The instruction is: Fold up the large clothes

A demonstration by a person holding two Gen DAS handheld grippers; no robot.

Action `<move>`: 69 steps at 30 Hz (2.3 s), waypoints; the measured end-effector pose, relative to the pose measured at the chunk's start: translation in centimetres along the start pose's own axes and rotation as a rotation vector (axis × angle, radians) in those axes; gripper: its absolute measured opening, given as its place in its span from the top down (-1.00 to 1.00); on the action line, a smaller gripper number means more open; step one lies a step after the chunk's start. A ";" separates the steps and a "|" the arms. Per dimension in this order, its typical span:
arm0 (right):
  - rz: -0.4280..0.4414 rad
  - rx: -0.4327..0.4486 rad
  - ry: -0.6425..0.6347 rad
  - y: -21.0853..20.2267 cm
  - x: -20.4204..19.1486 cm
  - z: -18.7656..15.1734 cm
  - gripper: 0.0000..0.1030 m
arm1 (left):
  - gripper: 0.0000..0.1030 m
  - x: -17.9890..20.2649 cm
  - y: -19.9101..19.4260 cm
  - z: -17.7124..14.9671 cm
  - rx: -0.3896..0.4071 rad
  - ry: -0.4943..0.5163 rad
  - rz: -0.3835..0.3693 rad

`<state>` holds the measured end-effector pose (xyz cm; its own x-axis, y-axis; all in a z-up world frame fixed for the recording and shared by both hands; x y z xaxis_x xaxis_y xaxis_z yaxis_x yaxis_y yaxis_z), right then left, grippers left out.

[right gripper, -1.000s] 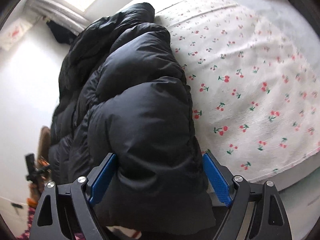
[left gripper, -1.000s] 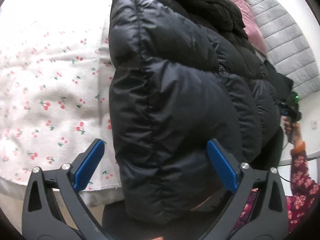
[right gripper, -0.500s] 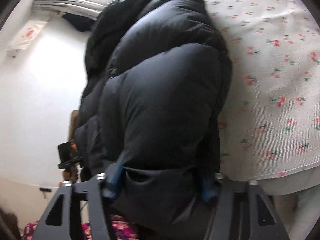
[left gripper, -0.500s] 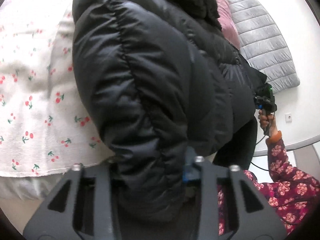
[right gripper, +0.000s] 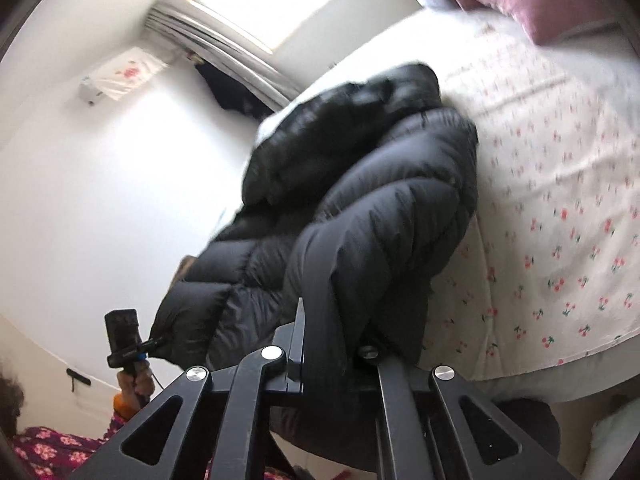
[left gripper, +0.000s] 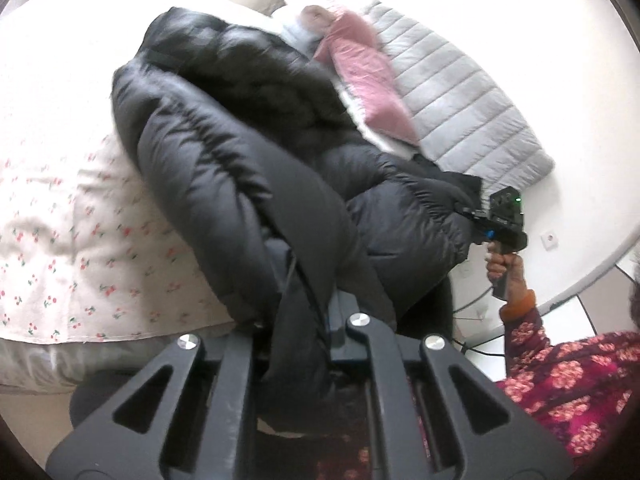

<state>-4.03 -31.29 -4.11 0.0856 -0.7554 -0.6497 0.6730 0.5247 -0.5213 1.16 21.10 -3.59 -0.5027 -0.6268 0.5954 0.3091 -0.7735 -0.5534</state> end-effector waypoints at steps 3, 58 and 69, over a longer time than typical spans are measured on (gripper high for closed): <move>0.031 0.070 -0.001 -3.2 -1.3 0.4 0.87 | 0.84 1.6 -2.4 0.6 0.065 0.003 -0.054; -0.136 0.223 0.182 14.6 5.9 33.8 -0.67 | 0.17 -18.0 14.9 35.2 0.062 -0.265 0.332; -0.379 -0.129 -0.317 21.7 -3.3 22.6 -0.79 | -0.28 -15.2 13.2 34.3 0.135 -0.204 0.327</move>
<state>26.87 -26.29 -0.73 0.0849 -0.9734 -0.2127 0.6056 0.2199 -0.7648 40.61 17.15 0.05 -0.1942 -0.8374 0.5109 0.5359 -0.5268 -0.6597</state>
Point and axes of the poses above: each gripper's, at about its wrist camera, not at the fingertips, and y roughly the way its jaws point, x to its right, z to its top, the point moved 4 cm from there along y, roughly the way its jaws point, and after that the axes turned 3 degrees about x, right-handed, at the moved point
